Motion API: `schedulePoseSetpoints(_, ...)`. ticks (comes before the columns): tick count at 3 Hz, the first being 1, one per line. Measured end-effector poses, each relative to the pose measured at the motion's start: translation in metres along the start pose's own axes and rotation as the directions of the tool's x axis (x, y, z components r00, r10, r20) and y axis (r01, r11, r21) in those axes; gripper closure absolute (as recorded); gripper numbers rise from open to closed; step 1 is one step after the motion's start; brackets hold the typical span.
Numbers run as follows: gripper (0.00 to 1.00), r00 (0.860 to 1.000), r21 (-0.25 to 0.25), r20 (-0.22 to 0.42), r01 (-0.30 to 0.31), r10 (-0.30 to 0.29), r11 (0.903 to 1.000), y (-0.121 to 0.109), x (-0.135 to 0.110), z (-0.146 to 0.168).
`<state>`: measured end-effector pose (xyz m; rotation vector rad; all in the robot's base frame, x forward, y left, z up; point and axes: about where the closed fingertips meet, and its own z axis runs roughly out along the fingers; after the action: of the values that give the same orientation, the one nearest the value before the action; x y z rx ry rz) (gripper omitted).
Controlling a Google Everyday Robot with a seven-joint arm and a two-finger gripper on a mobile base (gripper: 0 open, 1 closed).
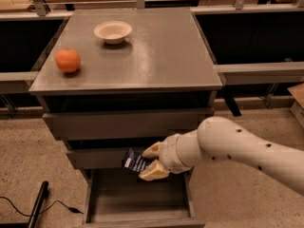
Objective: Place rxbar blueberry into bottom drawer
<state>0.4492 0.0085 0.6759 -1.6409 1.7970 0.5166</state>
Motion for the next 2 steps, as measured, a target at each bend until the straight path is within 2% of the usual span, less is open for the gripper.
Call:
schedulePoseSetpoints(1,1.00,1.000,0.045,0.023,-0.019,0.018,0.9988,-0.007,0.006,0.012)
schedulePoseSetpoints(2,1.00,0.998,0.016,-0.025,-0.058,0.058,0.9982,-0.011,0.025,0.022)
